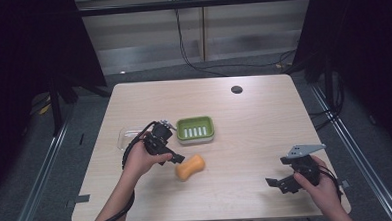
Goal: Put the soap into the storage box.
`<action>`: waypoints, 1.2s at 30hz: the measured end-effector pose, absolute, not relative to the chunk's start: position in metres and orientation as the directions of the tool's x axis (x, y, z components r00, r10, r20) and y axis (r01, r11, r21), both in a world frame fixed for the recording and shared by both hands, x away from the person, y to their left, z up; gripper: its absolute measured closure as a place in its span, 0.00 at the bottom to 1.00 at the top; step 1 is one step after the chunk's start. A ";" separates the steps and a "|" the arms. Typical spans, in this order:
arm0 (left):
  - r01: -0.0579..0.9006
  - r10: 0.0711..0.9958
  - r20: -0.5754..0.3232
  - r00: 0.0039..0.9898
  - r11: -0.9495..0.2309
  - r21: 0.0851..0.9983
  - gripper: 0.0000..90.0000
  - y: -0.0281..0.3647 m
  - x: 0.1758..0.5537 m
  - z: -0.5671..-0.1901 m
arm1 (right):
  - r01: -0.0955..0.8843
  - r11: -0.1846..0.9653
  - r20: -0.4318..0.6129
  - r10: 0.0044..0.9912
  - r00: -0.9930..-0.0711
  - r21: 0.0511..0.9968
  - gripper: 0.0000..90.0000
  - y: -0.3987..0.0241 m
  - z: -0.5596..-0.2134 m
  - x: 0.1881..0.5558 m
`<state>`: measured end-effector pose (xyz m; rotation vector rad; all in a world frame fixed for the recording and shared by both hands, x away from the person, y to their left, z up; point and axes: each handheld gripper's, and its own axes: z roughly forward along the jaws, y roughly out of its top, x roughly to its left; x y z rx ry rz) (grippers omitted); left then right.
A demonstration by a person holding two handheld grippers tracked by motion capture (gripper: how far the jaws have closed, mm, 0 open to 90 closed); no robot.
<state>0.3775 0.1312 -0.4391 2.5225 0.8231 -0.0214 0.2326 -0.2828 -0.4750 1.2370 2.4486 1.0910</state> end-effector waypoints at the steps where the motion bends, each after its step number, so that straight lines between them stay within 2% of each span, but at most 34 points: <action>1: 0.549 0.543 -0.154 0.826 -0.709 0.442 0.05 0.130 0.378 -0.439 | 0.620 0.381 0.151 0.759 -0.634 0.686 0.01 -0.283 -0.475 0.232; 17: 0.504 0.479 -0.171 0.861 -0.757 0.416 0.07 0.101 0.375 -0.448 | 0.625 0.372 0.157 0.764 -0.626 0.686 0.01 -0.284 -0.474 0.231; 29: 0.482 0.446 -0.185 0.876 -0.787 0.385 0.13 0.088 0.372 -0.456 | 0.626 0.365 0.154 0.770 -0.619 0.690 0.01 -0.288 -0.474 0.226; 36: 0.451 0.413 -0.180 0.893 -0.827 0.336 0.18 0.081 0.370 -0.464 | 0.622 0.371 0.148 0.768 -0.623 0.690 0.01 -0.287 -0.474 0.226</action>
